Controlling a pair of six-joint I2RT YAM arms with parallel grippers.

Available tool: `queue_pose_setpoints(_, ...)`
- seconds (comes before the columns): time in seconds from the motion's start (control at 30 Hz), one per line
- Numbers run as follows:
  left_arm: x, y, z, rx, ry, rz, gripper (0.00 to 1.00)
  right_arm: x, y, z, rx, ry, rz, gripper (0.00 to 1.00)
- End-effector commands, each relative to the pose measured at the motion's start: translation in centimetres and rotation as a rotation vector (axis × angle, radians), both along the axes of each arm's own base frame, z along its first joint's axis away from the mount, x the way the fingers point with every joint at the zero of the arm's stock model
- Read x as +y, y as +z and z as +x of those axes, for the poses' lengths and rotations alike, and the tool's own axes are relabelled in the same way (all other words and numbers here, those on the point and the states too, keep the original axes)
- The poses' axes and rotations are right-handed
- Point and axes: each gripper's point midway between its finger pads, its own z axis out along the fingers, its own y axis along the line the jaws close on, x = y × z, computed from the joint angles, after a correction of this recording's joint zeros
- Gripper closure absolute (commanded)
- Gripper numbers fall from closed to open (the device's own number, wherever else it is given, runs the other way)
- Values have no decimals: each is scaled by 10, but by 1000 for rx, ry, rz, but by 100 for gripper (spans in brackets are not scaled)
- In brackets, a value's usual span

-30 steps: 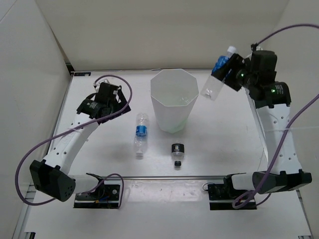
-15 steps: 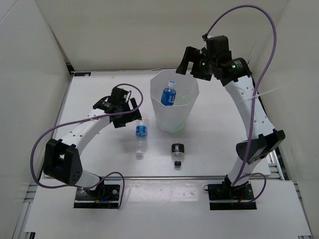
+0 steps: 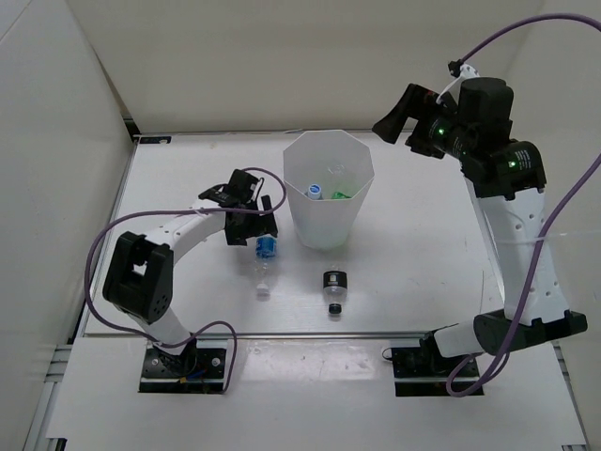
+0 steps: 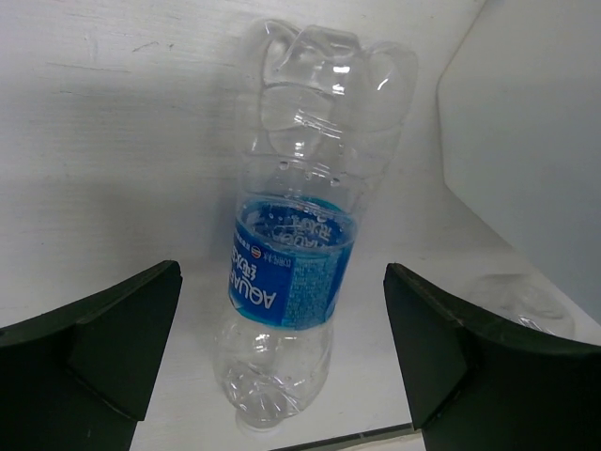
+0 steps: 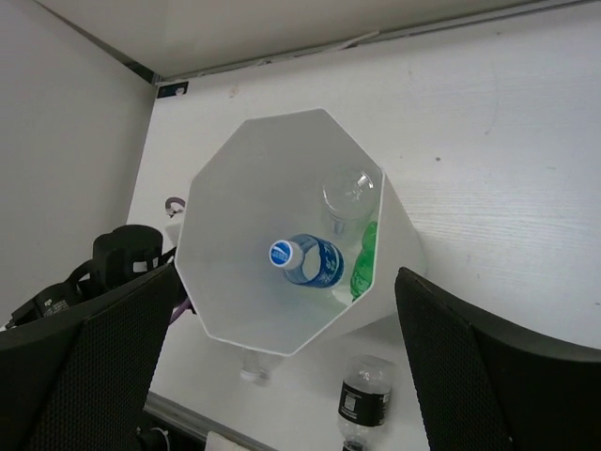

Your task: Put the plastic bottles in the bin

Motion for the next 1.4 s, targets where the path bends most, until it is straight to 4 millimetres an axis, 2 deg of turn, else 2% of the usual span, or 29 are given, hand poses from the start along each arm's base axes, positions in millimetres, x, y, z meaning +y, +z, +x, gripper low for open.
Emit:
queue_pose_setpoints(0.0, -4, -1, 4, -23, -29, 4, 0, 0, -9, 0, 18, 13, 0, 0)
queue_pose_setpoints(0.03, -4, -1, 4, -25, -39, 8, 0, -2, -15, 2, 33, 12, -1, 0)
queue_pose_setpoints(0.13, -2, -12, 0, 4, -39, 21, 5, -5, -16, 0, 36, 8, 2, 0)
queue_pose_setpoints(0.4, -1, -21, -7, 33, -43, 25, 21, -9, -20, -3, 45, -1, 0, 0)
queue_pose_setpoints(0.63, 5, -33, -18, 69, -44, 42, 29, -9, -27, -2, 66, -4, 3, 0)
queue_pose_setpoints(0.7, 5, -31, -20, 69, -44, 42, 34, -10, -28, -1, 65, -13, -1, 0)
queue_pose_setpoints(0.83, 18, -4, -7, -11, 10, 96, 39, -11, -28, -4, 65, -13, -1, 0)
queue_pose_setpoints(0.87, 19, 17, 3, -62, 25, 99, 44, -11, -32, -3, 74, -13, -3, 0)
queue_pose_setpoints(0.9, 22, 28, 8, -85, 59, 108, 47, -11, -32, -3, 74, -13, -3, 0)
queue_pose_setpoints(0.93, 34, 39, 9, -97, 98, 164, 48, -13, -29, -5, 64, -21, -4, 0)
queue_pose_setpoints(0.97, 34, 71, 24, -165, 132, 158, 49, -13, -32, -5, 73, -21, -6, 0)
queue_pose_setpoints(1.03, 46, 108, 36, -244, 223, 190, 49, -14, -36, -4, 85, -35, -6, 0)
queue_pose_setpoints(1.07, 47, 148, 44, -313, 248, 173, 49, -15, -33, -6, 76, -35, -3, 0)
queue_pose_setpoints(1.13, 47, 189, 52, -396, 285, 153, 48, -15, -39, -7, 95, -35, -9, 0)
queue_pose_setpoints(1.17, 48, 231, 60, -491, 318, 127, 48, -14, -44, -7, 113, -39, -4, 0)
queue_pose_setpoints(1.27, 31, 288, 65, -649, 283, 112, 46, -15, -50, -9, 124, -40, -7, 0)
queue_pose_setpoints(1.3, 23, 319, 70, -725, 290, 78, 46, -15, -49, -9, 128, -43, 0, 0)
queue_pose_setpoints(1.37, 7, 352, 68, -820, 259, 58, 44, -15, -53, -9, 137, -44, -2, 0)
